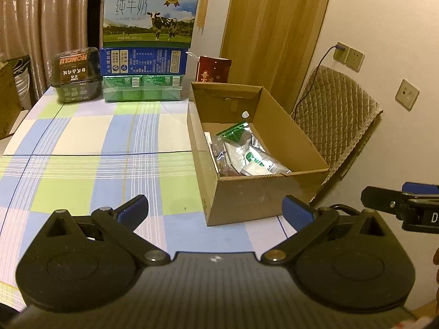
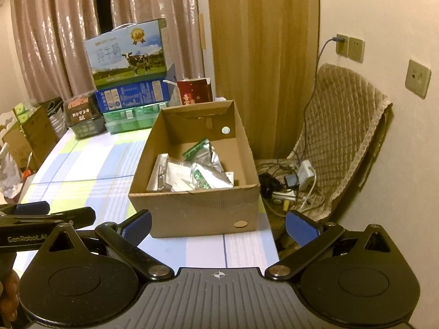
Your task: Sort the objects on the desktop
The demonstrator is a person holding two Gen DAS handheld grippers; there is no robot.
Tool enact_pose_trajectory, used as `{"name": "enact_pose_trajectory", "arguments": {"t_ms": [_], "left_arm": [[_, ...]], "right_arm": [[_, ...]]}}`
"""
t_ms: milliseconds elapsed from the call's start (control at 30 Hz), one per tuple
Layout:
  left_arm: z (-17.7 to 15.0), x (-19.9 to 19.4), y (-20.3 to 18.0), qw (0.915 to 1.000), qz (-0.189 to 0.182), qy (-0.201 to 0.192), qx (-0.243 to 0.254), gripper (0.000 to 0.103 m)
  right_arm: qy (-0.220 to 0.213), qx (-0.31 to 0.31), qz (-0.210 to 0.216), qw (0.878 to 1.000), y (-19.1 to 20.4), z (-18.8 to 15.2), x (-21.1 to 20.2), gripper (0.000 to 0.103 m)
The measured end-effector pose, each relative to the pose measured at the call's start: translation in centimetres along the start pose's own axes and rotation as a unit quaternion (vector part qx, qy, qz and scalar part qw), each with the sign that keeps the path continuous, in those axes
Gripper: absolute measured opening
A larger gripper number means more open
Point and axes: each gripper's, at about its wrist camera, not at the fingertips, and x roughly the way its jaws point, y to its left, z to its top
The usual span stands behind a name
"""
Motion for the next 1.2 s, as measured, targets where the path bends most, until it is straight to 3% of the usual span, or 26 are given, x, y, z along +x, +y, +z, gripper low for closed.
{"name": "enact_pose_trajectory", "arguments": {"t_ms": [1200], "left_arm": [[-0.01, 0.36, -0.46, 0.9998, 0.004, -0.005, 0.018, 0.102]], "right_arm": [[0.01, -0.008, -0.006, 1.0, -0.06, -0.67, 0.72, 0.101]]}}
